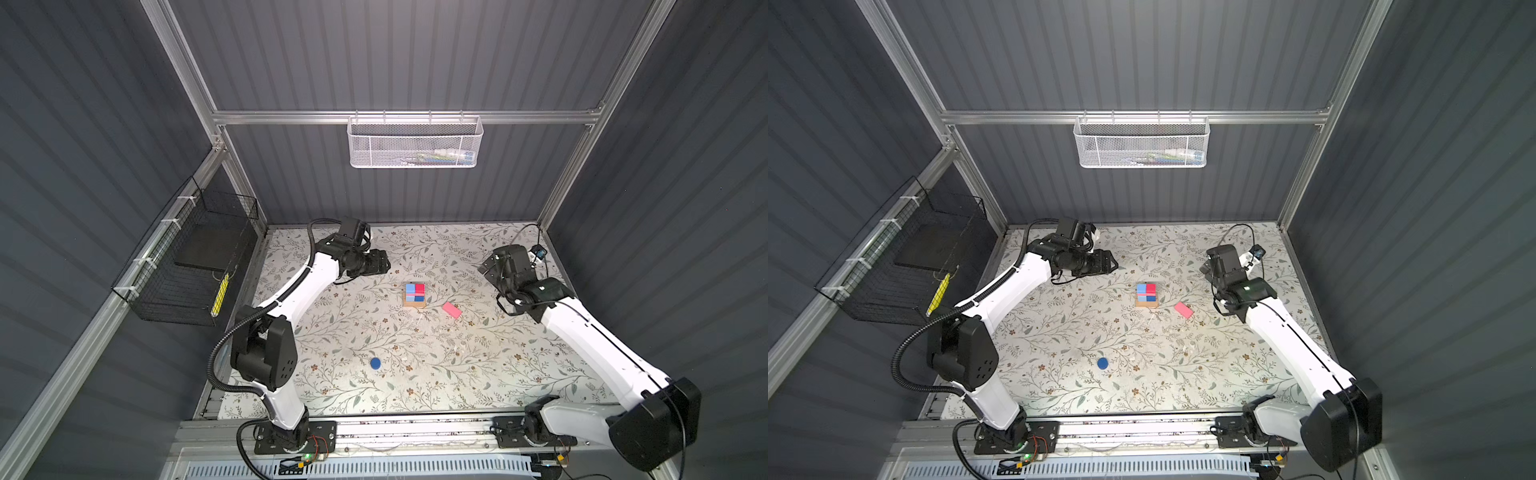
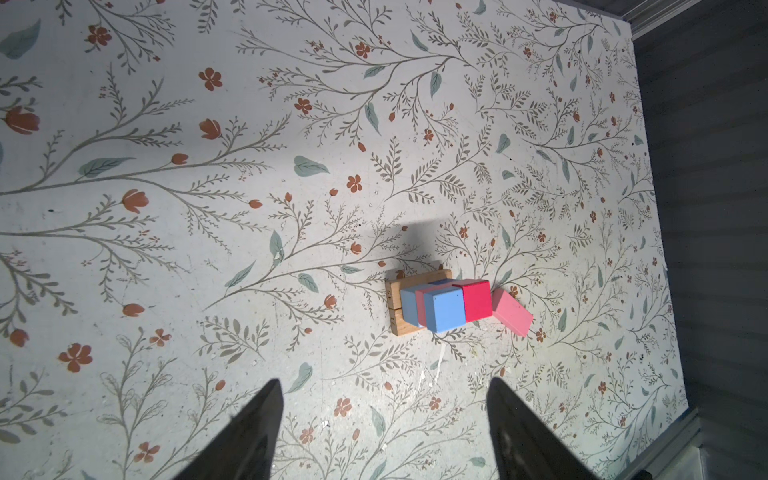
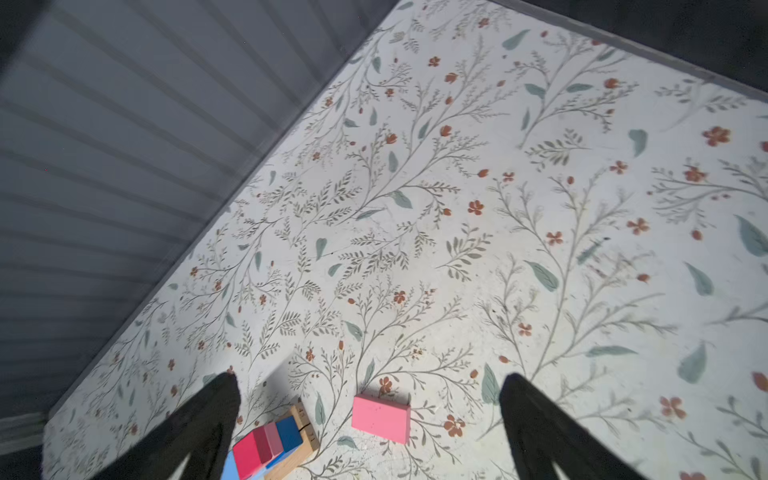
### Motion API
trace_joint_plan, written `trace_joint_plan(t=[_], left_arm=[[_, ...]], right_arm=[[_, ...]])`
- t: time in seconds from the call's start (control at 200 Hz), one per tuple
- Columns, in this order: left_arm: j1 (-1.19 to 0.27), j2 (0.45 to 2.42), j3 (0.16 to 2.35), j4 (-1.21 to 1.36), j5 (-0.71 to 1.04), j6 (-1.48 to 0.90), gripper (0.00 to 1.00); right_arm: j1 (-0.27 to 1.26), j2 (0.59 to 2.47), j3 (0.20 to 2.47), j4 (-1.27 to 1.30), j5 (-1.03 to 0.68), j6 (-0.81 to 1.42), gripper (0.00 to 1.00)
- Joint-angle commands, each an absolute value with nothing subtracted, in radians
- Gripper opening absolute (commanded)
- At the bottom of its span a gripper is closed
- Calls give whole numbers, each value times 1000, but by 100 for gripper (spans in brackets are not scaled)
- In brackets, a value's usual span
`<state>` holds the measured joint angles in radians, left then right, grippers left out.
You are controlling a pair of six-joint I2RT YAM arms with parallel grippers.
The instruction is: Build the wood block tower
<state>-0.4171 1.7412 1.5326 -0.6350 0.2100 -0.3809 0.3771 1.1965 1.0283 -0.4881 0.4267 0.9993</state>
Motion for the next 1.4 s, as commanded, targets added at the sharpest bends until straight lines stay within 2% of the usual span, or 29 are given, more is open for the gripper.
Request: trace_joint_plan(t=[0.0,0.11,0.295,0.395,0.51,0.82,1.396], left_arm=[[-410,1716,1539,-644,214,-385,77],[-410,1707,1528,-644,202,-382,77],[-408,1710,1521,-638,197,-376,77],[-406,1710,1520,-638,197,-371,77],[-404,1698,1515,-647,171,-363,78],[-367,1682,1499,-652,145,-344,78],[-308,1660,1471,-639,155,-330,78]], right_arm=[[360,1127,921,-346,323,996,93],[355,1125,945,-466,284,1031,90],[362,1305,1089,-738,124,1071,96],[387,1401,1110,-745,73,1089,96],[422,1474,1143,-746,83,1121,99],[461,1640,1267,-778,71,1165,99],[472,1860,1427,-880,43,1296,99]])
